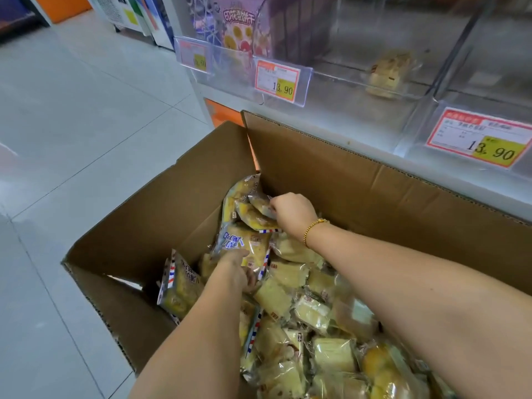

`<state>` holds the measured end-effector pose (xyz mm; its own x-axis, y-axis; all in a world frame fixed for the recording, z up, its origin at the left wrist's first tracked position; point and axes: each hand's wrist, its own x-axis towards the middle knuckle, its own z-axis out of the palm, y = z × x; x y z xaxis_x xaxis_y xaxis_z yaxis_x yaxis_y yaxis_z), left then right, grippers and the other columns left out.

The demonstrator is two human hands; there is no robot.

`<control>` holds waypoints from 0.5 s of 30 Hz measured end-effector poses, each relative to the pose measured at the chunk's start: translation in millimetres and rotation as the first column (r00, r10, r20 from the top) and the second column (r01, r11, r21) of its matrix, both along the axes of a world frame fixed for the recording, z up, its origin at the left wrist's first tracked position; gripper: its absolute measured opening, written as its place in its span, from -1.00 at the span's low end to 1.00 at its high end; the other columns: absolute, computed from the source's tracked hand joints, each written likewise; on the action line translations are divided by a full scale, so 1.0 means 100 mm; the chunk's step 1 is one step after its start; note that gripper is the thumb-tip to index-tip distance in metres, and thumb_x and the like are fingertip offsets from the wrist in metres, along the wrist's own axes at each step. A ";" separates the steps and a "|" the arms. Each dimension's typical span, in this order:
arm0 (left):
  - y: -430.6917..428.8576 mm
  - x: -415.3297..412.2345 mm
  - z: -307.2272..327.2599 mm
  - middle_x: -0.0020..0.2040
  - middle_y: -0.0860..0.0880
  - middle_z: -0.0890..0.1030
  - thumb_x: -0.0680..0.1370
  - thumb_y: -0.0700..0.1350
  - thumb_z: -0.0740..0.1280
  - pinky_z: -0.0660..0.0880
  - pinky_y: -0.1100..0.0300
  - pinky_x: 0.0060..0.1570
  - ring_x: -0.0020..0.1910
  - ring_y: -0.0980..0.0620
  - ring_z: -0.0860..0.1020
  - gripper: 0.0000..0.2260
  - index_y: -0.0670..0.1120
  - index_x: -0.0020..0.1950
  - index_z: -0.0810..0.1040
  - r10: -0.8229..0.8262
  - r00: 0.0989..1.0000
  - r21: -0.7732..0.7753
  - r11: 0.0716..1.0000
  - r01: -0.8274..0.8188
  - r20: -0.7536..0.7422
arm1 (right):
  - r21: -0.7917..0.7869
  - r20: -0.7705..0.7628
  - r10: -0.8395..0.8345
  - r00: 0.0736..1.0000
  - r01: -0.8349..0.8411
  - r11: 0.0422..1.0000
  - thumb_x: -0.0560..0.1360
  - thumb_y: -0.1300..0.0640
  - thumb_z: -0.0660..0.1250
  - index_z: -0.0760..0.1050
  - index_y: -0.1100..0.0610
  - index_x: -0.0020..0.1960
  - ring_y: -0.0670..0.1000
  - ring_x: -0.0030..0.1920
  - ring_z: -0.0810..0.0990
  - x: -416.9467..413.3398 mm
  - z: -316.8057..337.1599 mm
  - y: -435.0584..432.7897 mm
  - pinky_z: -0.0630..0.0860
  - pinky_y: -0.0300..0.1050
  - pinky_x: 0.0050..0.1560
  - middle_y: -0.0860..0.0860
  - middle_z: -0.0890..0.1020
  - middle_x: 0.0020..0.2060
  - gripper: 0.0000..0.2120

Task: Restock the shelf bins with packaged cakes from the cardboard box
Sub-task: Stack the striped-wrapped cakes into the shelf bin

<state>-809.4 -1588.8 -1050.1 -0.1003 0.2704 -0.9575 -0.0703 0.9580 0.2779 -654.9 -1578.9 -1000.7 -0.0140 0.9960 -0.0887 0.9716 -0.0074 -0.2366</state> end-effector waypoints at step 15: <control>-0.19 -0.25 1.21 -0.22 -0.18 0.48 0.57 -0.31 0.21 0.55 0.18 -0.51 -0.32 -0.05 0.52 -0.91 -0.26 -0.14 0.40 -0.222 0.975 0.328 0.920 0.213 -0.009 | -0.395 0.147 0.555 0.819 -0.466 0.792 0.53 0.13 0.21 0.48 0.03 0.03 0.04 0.08 0.50 1.07 0.60 -1.89 0.50 -0.05 -0.01 0.00 0.54 0.02 -0.88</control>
